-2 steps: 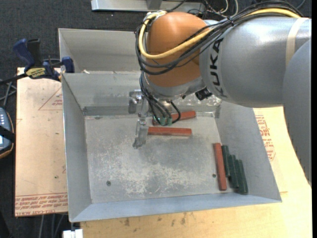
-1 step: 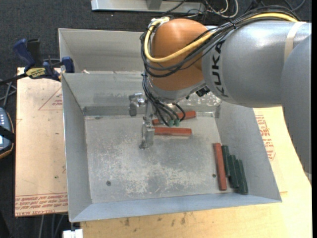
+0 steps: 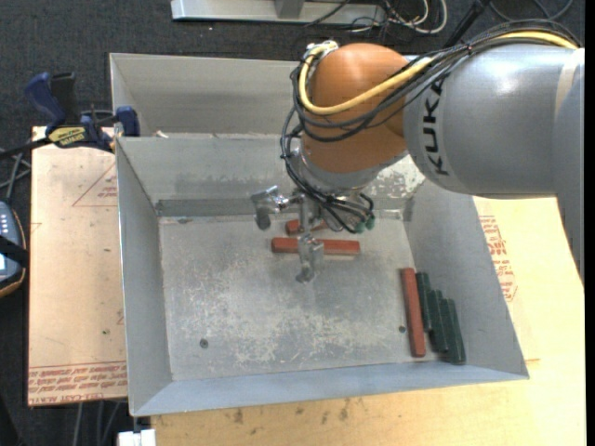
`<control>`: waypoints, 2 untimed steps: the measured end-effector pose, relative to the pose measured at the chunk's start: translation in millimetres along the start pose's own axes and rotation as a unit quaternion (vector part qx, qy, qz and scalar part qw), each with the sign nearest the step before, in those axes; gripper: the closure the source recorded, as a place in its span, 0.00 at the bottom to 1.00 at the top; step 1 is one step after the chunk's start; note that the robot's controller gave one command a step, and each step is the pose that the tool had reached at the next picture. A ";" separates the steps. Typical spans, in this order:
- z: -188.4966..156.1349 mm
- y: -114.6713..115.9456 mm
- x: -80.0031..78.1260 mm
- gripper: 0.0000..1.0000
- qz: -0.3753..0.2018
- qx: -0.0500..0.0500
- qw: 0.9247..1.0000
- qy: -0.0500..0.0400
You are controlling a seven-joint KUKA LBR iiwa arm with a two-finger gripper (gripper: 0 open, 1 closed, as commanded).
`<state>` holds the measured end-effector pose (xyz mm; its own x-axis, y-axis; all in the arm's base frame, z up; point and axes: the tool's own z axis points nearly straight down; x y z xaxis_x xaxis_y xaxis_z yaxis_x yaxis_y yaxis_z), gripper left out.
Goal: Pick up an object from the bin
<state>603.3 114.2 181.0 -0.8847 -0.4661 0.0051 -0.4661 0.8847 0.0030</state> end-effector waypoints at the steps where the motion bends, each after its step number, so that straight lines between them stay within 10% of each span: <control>1: 29.4 -15.1 8.8 0.00 -0.056 0.003 0.998 -0.007; 2: 67.6 -57.5 -4.4 0.00 -0.050 0.001 0.999 -0.005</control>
Offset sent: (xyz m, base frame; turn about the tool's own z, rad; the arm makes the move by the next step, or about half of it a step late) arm 0.0493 -0.0670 -0.0860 -0.0633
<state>633.6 65.3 113.2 -0.8343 -0.5514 -0.0058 -0.5514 0.8343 0.0000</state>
